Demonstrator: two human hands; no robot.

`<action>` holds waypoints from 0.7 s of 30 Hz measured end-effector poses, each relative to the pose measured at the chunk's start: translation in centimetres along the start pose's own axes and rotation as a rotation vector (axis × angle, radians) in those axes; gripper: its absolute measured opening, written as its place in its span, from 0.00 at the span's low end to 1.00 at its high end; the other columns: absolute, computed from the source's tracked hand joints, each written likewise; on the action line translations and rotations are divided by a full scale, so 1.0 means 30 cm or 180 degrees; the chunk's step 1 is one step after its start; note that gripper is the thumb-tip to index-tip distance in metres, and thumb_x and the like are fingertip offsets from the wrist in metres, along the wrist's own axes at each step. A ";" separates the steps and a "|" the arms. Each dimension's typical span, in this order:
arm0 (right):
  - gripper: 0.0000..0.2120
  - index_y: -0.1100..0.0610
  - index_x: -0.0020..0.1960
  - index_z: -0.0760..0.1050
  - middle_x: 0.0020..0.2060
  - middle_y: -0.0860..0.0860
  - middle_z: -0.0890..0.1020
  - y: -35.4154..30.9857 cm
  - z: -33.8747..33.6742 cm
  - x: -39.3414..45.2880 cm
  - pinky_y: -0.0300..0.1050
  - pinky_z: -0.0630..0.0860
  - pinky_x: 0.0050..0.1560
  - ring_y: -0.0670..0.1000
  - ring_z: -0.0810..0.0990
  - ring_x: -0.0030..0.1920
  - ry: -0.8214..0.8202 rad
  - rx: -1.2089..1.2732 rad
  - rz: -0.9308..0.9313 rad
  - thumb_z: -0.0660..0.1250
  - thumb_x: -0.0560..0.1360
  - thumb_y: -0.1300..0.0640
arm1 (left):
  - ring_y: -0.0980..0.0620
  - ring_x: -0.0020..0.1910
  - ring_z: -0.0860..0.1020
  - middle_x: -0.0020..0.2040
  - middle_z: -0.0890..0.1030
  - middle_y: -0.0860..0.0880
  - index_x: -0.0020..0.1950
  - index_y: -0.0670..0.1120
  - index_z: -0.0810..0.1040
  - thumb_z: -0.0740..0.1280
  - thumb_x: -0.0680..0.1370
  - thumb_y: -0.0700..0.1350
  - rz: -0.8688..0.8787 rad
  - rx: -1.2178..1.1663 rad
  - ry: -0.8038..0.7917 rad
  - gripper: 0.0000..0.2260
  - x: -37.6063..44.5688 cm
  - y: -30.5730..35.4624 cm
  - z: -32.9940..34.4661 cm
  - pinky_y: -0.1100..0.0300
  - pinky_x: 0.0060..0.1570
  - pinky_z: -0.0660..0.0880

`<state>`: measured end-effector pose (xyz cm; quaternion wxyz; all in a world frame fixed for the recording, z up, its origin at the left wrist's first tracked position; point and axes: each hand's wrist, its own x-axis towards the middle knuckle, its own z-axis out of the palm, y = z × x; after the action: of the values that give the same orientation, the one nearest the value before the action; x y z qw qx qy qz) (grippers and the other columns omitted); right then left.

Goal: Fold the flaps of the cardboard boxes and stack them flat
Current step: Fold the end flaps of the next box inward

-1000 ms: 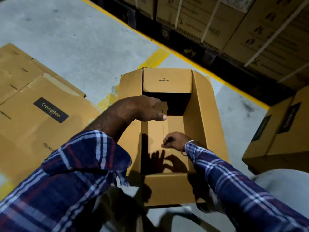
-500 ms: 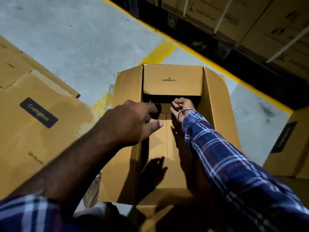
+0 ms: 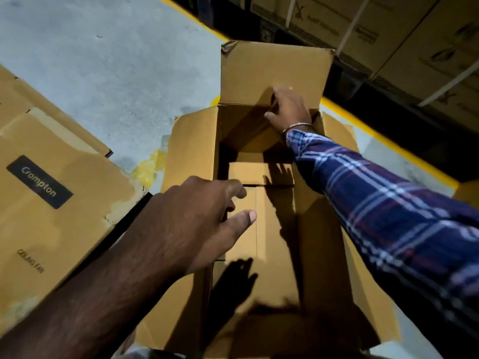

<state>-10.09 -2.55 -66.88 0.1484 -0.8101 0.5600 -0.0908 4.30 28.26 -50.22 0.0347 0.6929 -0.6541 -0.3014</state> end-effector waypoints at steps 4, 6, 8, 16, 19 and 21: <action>0.27 0.54 0.75 0.67 0.71 0.56 0.72 0.024 0.093 0.049 0.60 0.70 0.69 0.61 0.69 0.72 -0.0426 -0.0669 -0.0038 0.69 0.79 0.51 | 0.58 0.59 0.80 0.62 0.80 0.64 0.72 0.65 0.68 0.56 0.77 0.70 -0.0033 0.0159 -0.0080 0.24 0.000 -0.021 -0.006 0.52 0.53 0.80; 0.20 0.53 0.72 0.70 0.67 0.56 0.74 0.016 0.121 0.057 0.61 0.73 0.64 0.61 0.70 0.69 -0.0198 -0.0519 0.0106 0.66 0.81 0.55 | 0.59 0.60 0.79 0.63 0.80 0.65 0.72 0.66 0.67 0.53 0.76 0.71 -0.0038 0.0250 -0.0121 0.26 -0.006 -0.026 -0.013 0.53 0.53 0.80; 0.15 0.53 0.68 0.73 0.63 0.56 0.76 0.004 0.131 0.061 0.63 0.74 0.62 0.60 0.70 0.67 -0.0029 -0.0389 0.0295 0.63 0.82 0.59 | 0.61 0.61 0.79 0.64 0.79 0.65 0.73 0.66 0.65 0.51 0.75 0.72 -0.0023 0.0325 -0.0180 0.28 -0.018 -0.028 -0.021 0.54 0.53 0.80; 0.28 0.52 0.78 0.63 0.78 0.55 0.63 0.009 0.124 0.057 0.70 0.58 0.75 0.61 0.53 0.80 -0.0623 -0.0278 0.0245 0.67 0.80 0.55 | 0.58 0.60 0.79 0.62 0.79 0.63 0.72 0.66 0.65 0.52 0.76 0.72 -0.0112 0.0333 -0.0283 0.26 -0.040 -0.038 -0.035 0.52 0.53 0.79; 0.36 0.49 0.82 0.54 0.83 0.52 0.51 0.015 0.079 -0.049 0.67 0.54 0.77 0.59 0.46 0.82 -0.0793 -0.0152 0.0067 0.69 0.80 0.51 | 0.55 0.58 0.80 0.61 0.80 0.61 0.71 0.66 0.67 0.56 0.78 0.72 -0.0109 0.0291 -0.0243 0.23 -0.045 -0.053 -0.032 0.50 0.53 0.79; 0.34 0.50 0.82 0.58 0.82 0.53 0.55 0.000 0.061 -0.172 0.61 0.57 0.78 0.58 0.52 0.81 -0.0859 -0.0005 0.0078 0.68 0.80 0.51 | 0.53 0.57 0.81 0.62 0.81 0.59 0.71 0.65 0.69 0.57 0.78 0.71 -0.0070 0.0267 -0.0170 0.23 -0.053 -0.058 -0.037 0.48 0.53 0.79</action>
<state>-11.36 2.53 -68.52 0.2228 -0.8082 0.5448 0.0213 6.41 29.59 -49.50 -0.0151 0.6926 -0.6591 -0.2925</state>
